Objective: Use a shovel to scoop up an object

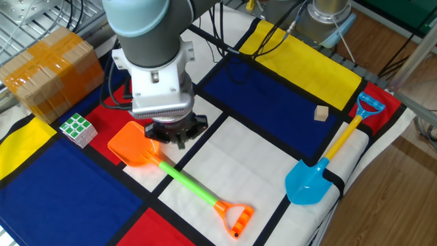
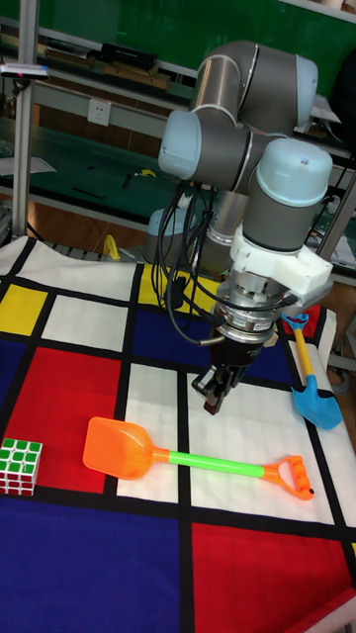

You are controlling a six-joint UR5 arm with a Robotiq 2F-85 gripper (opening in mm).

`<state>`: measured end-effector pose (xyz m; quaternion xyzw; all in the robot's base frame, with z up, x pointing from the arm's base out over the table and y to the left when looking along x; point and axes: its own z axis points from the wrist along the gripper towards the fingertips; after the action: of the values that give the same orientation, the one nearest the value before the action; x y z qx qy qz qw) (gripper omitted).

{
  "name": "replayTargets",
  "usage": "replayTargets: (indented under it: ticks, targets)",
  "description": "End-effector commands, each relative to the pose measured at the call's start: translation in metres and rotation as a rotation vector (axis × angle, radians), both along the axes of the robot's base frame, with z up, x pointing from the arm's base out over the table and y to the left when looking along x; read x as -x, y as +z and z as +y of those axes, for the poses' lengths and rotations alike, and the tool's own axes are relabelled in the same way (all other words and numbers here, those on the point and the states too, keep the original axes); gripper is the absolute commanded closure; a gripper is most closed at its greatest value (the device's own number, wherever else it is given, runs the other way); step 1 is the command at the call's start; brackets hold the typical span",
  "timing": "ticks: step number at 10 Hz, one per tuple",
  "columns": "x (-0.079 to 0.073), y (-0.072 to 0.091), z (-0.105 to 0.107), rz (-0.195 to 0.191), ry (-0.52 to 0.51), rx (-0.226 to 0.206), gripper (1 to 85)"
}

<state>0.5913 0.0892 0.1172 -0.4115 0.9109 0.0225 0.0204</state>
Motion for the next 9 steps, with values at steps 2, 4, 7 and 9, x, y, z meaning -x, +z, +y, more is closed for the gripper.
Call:
replayTargets:
  ticks: [2, 4, 7, 9]
  targets:
    - [0.013, 0.002, 0.007, 0.045, 0.054, -0.032, 47.0]
    - [0.021, 0.001, -0.009, 0.079, 0.007, 0.032, 60.3]
    - [-0.010, 0.002, -0.001, -0.039, 0.007, -0.001, 68.3]
    - [-0.017, 0.002, 0.002, -0.071, 0.105, -0.006, 33.0]
